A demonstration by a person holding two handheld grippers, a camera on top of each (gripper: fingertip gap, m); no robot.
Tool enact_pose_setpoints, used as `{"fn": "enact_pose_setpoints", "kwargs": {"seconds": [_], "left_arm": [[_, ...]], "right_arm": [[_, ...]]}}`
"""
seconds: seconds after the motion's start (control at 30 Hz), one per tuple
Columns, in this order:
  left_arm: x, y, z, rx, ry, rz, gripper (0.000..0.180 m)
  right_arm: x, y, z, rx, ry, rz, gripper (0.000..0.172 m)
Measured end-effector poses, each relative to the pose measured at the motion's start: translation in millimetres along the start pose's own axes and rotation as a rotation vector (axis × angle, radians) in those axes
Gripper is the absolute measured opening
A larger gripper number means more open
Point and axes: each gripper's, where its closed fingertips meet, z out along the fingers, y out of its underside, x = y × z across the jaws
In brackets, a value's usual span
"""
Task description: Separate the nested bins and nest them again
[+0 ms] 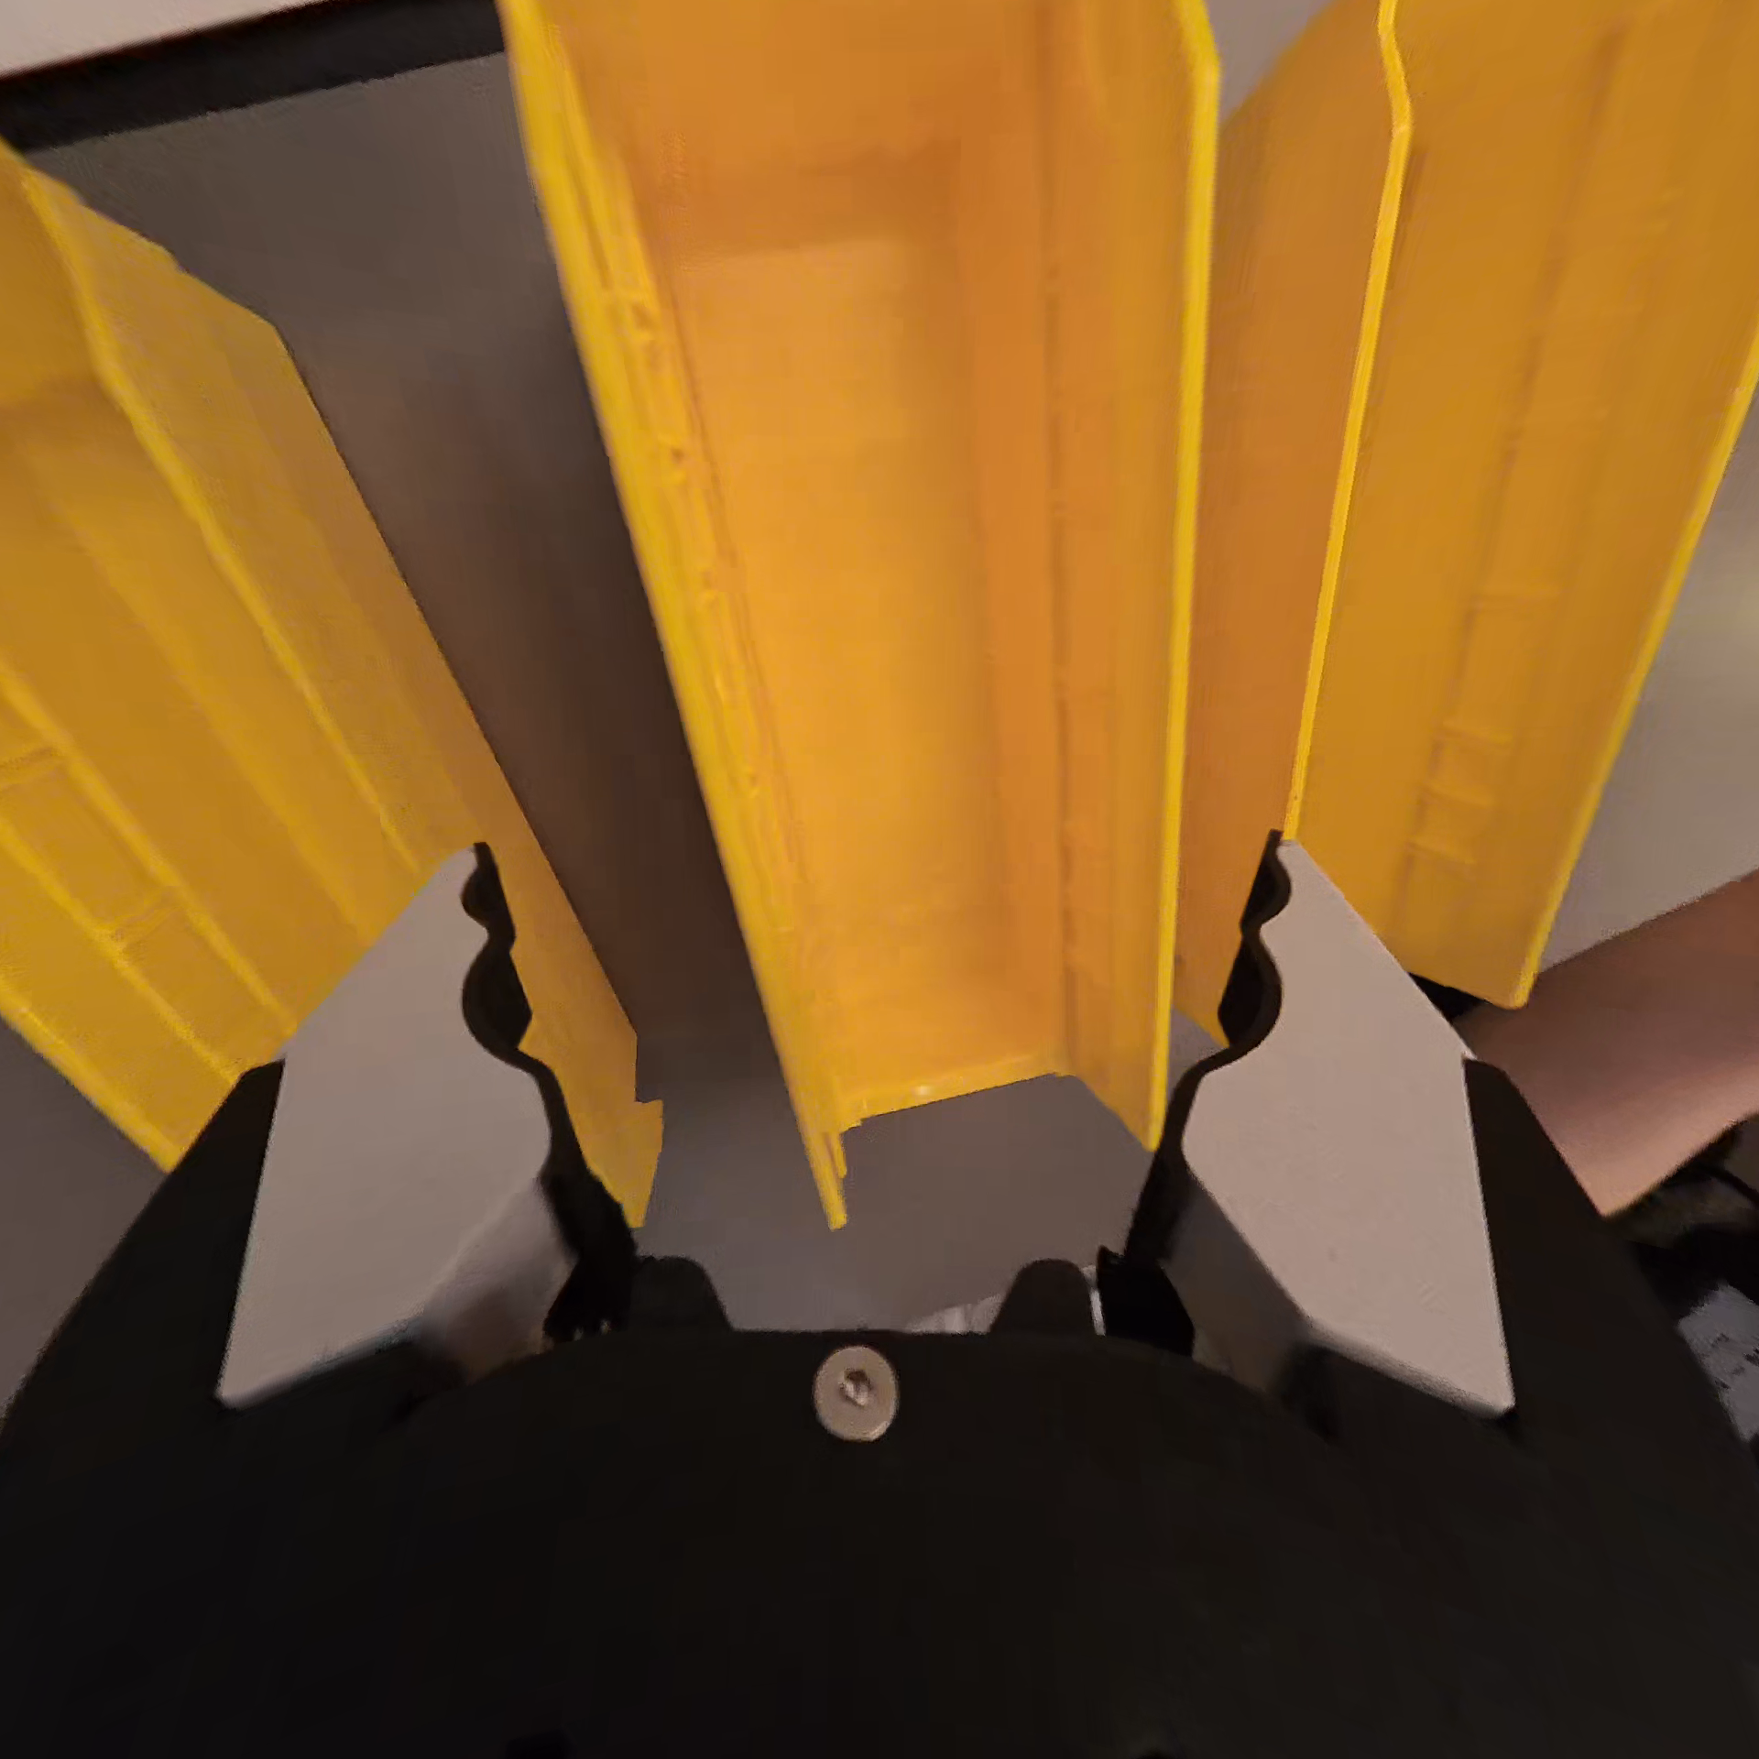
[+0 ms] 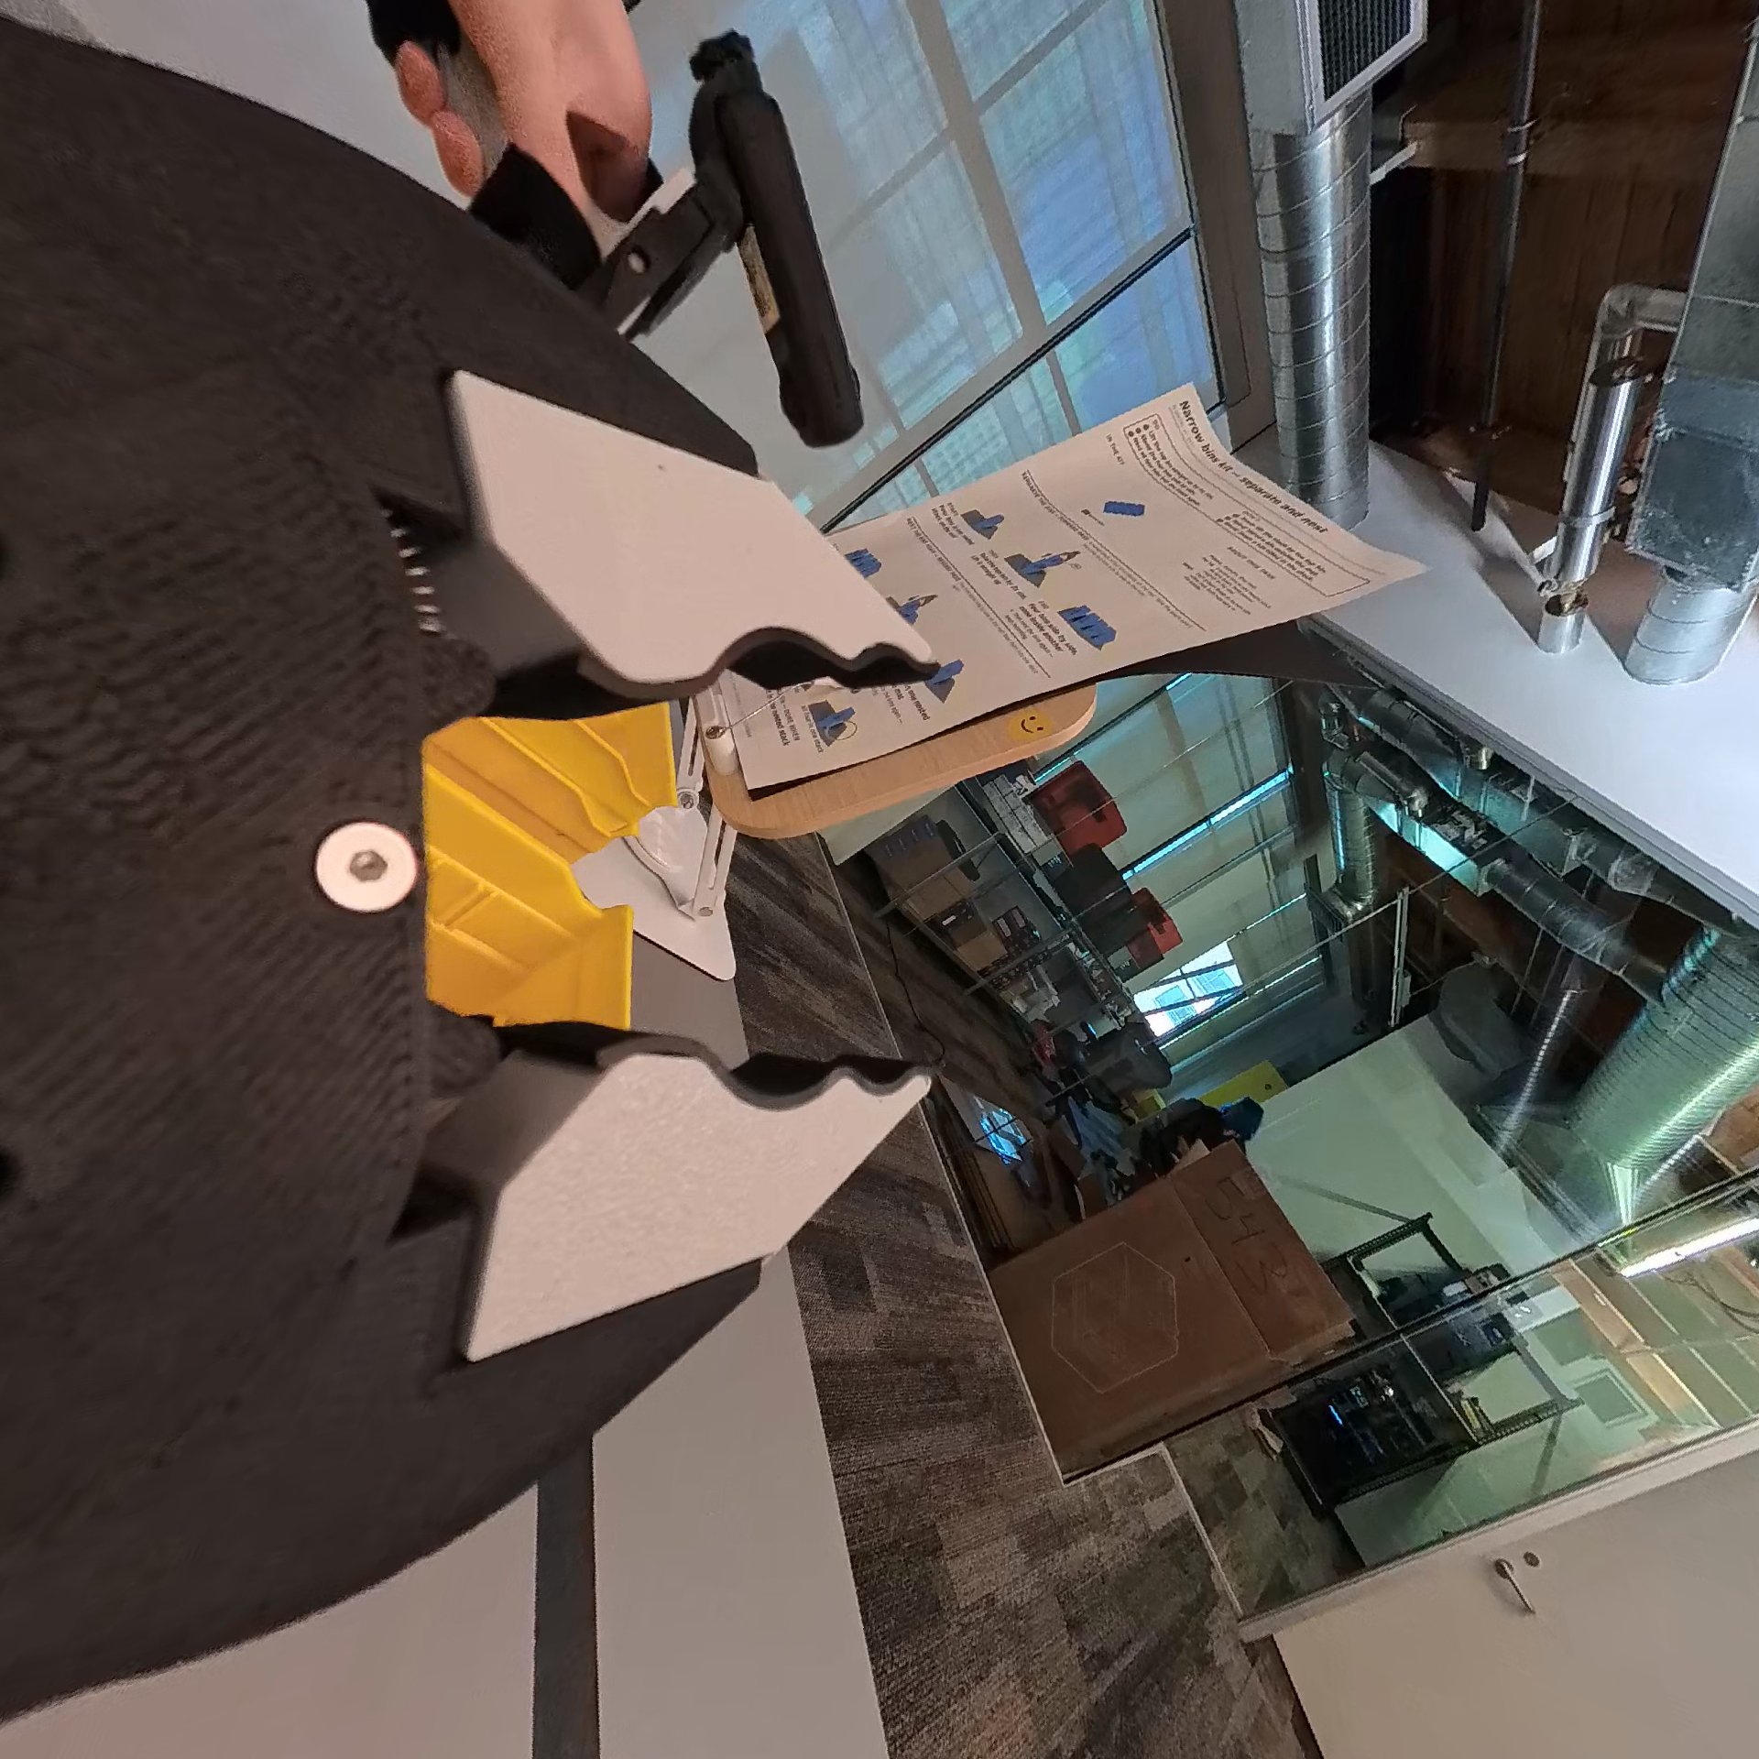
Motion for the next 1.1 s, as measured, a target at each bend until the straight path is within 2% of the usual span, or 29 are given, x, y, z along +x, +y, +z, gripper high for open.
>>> {"fn": "enact_pose_setpoints", "kwargs": {"seconds": [0.17,0.37,0.5,0.7,0.83,1.1], "left_arm": [[12.7,-2.1,19.7,-0.056,-0.141,0.04,0.146],[18.1,-4.2,39.6,-0.079,-0.169,0.028,0.144],[12.2,-1.3,46.9,-0.106,-0.236,0.06,0.145],[7.1,-1.1,46.9,-0.105,-0.212,0.027,0.135],[8.0,3.0,52.1,-0.12,-0.163,0.0,0.134],[8.5,3.7,51.2,-0.132,-0.179,0.001,0.128]], "right_arm": [[-1.2,-1.9,-0.8,0.007,-0.008,0.01,0.078],[-2.8,4.4,3.2,-0.012,-0.017,0.02,0.078],[-3.1,4.8,3.4,-0.014,-0.019,0.022,0.078],[-0.3,4.4,2.7,-0.011,-0.016,0.035,0.078],[-0.3,5.8,3.4,-0.015,-0.018,0.036,0.078],[2.2,7.9,3.9,-0.023,-0.013,0.038,0.078]]}}
